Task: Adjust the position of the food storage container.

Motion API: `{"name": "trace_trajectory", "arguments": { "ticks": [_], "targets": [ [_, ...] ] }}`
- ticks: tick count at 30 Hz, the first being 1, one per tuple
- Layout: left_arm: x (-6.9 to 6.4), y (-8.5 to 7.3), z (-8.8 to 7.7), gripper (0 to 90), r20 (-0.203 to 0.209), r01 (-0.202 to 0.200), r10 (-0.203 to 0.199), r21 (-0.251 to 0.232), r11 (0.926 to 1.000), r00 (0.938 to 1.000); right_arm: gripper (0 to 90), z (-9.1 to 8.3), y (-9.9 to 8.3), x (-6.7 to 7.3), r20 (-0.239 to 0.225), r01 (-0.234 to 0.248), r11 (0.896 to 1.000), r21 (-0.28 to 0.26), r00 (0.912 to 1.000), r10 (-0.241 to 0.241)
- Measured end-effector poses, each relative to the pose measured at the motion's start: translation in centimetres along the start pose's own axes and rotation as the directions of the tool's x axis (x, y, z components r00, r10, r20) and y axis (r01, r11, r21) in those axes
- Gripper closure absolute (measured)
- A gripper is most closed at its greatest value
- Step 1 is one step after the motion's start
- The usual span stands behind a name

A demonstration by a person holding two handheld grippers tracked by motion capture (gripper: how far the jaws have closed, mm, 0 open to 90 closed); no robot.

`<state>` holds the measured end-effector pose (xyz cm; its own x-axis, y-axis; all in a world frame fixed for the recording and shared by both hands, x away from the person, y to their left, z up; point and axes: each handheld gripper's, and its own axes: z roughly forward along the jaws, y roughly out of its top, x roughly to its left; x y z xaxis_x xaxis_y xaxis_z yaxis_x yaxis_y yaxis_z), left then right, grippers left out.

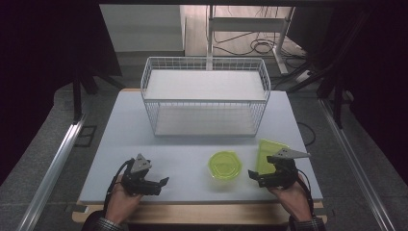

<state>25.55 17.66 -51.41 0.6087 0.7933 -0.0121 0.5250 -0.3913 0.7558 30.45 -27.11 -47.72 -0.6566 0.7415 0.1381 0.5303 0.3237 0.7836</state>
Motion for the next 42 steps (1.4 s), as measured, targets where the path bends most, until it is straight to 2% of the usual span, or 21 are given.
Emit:
{"name": "trace_trajectory", "arguments": {
  "ticks": [3, 8, 10, 15, 16, 17, 19, 20, 21, 22, 23, 24, 25, 31, 42],
  "targets": [
    [-0.1, 0.0, 0.0, 7.2, -0.004, -0.005, 0.005, 0.001, 1.0, 1.0, 5.0, 0.0, 0.0, 0.0, -0.001, 0.002, 1.0, -0.001, 1.0, -0.002],
    [0.0, -0.1, 0.2, 7.0, -0.021, -0.025, 0.025, -0.005, 0.9997, 0.9995, 17.3, -0.2, -0.1, 0.1, 0.001, 0.004, 1.0, 0.008, 1.0, -0.004],
    [0.0, -0.1, 0.1, 7.0, -0.024, -0.028, 0.028, -0.007, 0.9996, 0.9993, 19.2, -0.2, -0.1, 0.1, 0.001, 0.005, 1.0, 0.011, 1.0, -0.005],
    [-0.1, -0.1, 0.2, 6.9, -0.033, -0.047, 0.047, -0.009, 0.9988, 0.9984, 33.4, -0.4, 0.0, 0.2, -0.003, 0.013, 1.0, 0.012, 0.9999, -0.013],
    [-0.1, -0.1, 0.2, 6.9, -0.033, -0.047, 0.047, -0.009, 0.9988, 0.9984, 33.4, -0.4, 0.0, 0.2, -0.003, 0.013, 1.0, 0.012, 0.9999, -0.013],
    [-0.2, 0.0, 0.2, 6.9, -0.035, -0.057, 0.056, -0.008, 0.9984, 0.9978, 42.5, -0.5, 0.1, 0.2, -0.008, 0.021, 1.0, 0.018, 0.9997, -0.021],
    [-0.2, 0.0, 0.2, 6.9, -0.035, -0.058, 0.058, -0.009, 0.9983, 0.9977, 53.3, -0.5, 0.3, 0.4, -0.031, 0.034, 0.999, 0.032, 0.999, -0.033],
    [-0.3, 0.0, 0.2, 6.9, -0.035, -0.061, 0.06, -0.011, 0.9981, 0.9976, 53.3, -0.5, 0.3, 0.4, -0.031, 0.034, 0.999, 0.032, 0.999, -0.033],
    [-0.3, 0.0, 0.2, 6.9, -0.038, -0.066, 0.066, -0.012, 0.9977, 0.9971, 67.5, -0.4, 0.5, 0.5, -0.064, 0.036, 0.998, 0.048, 0.9974, -0.033],
    [-0.3, 0.0, 0.2, 6.9, -0.037, -0.068, 0.068, -0.014, 0.9976, 0.997, 74.0, -0.3, 0.6, 0.6, -0.082, 0.042, 0.998, 0.049, 0.996, -0.038],
    [-0.3, 0.0, 0.2, 6.9, -0.037, -0.068, 0.068, -0.014, 0.9976, 0.997, 79.9, -0.2, 0.7, 0.7, -0.096, 0.057, 0.997, 0.055, 0.9941, -0.051],
    [-0.3, 0.0, 0.2, 6.9, -0.036, -0.069, 0.068, -0.017, 0.9975, 0.997, 79.9, -0.2, 0.7, 0.7, -0.096, 0.057, 0.997, 0.055, 0.9941, -0.051],
    [-0.4, 0.0, 0.2, 6.8, -0.036, -0.072, 0.071, -0.019, 0.9972, 0.9968, 87.7, 0.2, 1.0, 1.0, -0.116, 0.084, 0.994, 0.07, 0.9904, -0.075],
    [-0.5, 0.0, 0.2, 6.7, -0.037, -0.077, 0.076, -0.015, 0.997, 0.9964, 89.0, 1.4, 1.5, 1.7, -0.135, 0.127, 0.987, 0.096, 0.9842, -0.114],
    [-0.5, 0.1, 0.3, 6.5, -0.037, -0.072, 0.072, -0.02, 0.9972, 0.9968, 89.0, 2.9, 2.2, 2.6, -0.166, 0.158, 0.982, 0.101, 0.9761, -0.14]
  ]
}}
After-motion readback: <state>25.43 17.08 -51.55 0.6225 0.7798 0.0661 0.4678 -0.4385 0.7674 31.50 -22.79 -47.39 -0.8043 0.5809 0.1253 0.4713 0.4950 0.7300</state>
